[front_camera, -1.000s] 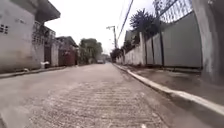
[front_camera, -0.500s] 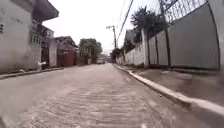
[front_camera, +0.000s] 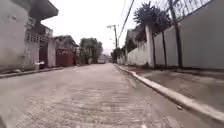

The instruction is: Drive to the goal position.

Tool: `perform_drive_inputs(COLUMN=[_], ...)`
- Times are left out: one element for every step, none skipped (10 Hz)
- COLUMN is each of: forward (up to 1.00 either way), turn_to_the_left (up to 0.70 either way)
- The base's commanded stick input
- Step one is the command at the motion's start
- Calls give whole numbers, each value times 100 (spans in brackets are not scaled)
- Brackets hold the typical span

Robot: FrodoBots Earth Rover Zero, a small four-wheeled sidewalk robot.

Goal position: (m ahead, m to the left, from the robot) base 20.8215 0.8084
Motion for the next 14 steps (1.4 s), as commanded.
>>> perform_drive_inputs(forward=[100, 100, 100, 100, 100, 100, 100, 100, 100, 100, 100, 100, 100, 100], turn_to_the_left=[0, 0, 0, 0, 0, 0, 0, 0, 0, 0, 0, 0, 0, -36])
